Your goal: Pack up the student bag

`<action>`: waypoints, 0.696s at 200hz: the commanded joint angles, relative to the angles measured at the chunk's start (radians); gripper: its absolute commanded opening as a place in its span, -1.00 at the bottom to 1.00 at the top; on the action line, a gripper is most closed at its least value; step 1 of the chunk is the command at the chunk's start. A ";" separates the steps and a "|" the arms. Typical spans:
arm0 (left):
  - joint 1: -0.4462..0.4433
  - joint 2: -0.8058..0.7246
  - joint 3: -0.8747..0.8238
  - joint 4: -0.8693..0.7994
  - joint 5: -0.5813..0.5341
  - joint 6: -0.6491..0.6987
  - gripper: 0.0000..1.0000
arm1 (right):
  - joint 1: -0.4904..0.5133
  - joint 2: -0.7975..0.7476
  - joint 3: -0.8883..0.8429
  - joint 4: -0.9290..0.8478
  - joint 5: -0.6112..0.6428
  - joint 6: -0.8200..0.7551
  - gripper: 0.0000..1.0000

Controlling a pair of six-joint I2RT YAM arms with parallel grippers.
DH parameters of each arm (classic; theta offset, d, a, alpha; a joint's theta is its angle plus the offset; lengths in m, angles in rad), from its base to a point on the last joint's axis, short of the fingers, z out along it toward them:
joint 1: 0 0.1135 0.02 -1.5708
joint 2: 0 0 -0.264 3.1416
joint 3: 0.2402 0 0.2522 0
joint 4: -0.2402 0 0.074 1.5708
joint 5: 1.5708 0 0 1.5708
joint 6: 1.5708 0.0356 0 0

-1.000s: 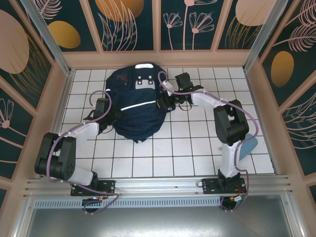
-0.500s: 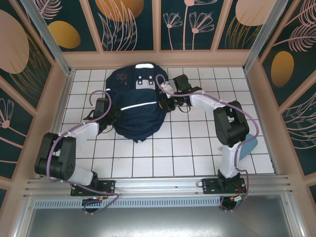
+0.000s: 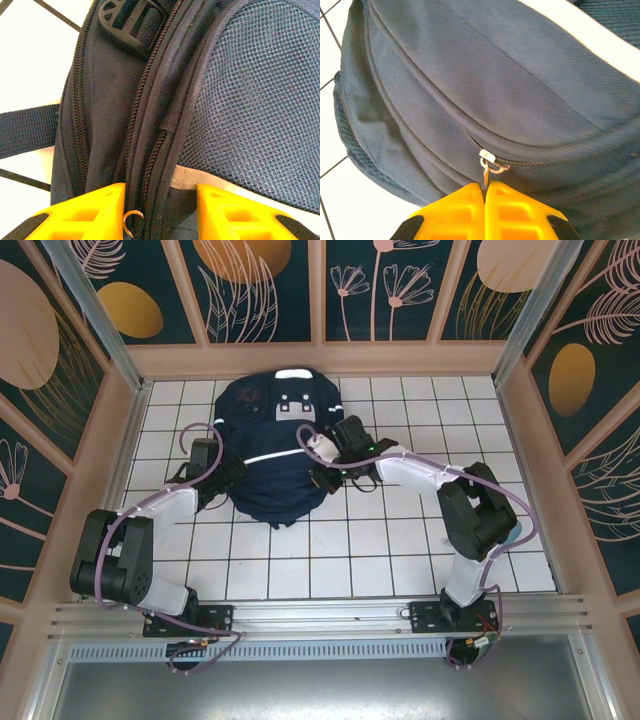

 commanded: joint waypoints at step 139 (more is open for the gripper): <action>-0.006 -0.155 -0.059 0.026 0.224 0.047 0.02 | 0.244 -0.120 -0.068 0.129 0.241 0.310 -1.00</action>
